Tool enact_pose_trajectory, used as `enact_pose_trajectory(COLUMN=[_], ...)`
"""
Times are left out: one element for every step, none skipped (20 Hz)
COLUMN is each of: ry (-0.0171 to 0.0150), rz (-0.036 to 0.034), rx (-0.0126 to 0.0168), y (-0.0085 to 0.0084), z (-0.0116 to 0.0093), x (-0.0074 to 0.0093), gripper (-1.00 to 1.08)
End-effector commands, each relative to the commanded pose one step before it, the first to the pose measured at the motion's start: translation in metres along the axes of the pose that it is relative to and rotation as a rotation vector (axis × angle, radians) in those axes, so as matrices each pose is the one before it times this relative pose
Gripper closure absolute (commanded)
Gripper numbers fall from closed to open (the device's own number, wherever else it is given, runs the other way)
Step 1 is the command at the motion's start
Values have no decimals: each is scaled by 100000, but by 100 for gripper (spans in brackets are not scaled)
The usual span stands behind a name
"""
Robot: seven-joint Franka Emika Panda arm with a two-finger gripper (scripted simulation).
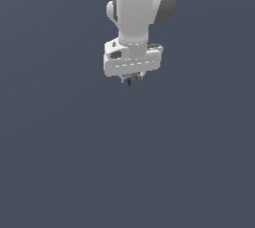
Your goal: Pick up the object and move it to a goal position.
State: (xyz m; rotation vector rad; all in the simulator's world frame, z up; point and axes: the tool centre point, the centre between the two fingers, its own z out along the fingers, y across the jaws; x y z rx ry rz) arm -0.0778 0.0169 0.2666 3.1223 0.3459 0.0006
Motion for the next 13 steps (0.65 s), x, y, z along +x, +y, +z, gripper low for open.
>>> enact_pose_trajectory(ry=[-43, 0, 0, 19, 0, 0, 0, 0, 0, 0, 0, -13, 0], rz=[-4, 0, 0, -4, 0, 0, 0, 0, 0, 0, 0, 14, 0], rx=[20, 0, 0, 45, 0, 0, 0, 0, 0, 0, 0, -45, 0], y=[-88, -24, -21, -7, -13, -9, -5, 0, 4, 8, 12, 3, 3], z=[-1049, -323, -282, -247, -201, -160, -120, -79, -38, 3, 42, 45, 16], x=[-674, -193, -167, -146, -114, -86, -59, -31, -3, 25, 51, 44, 15], gripper=[108, 108, 108, 108, 108, 108, 108, 108, 108, 108, 108, 108, 108])
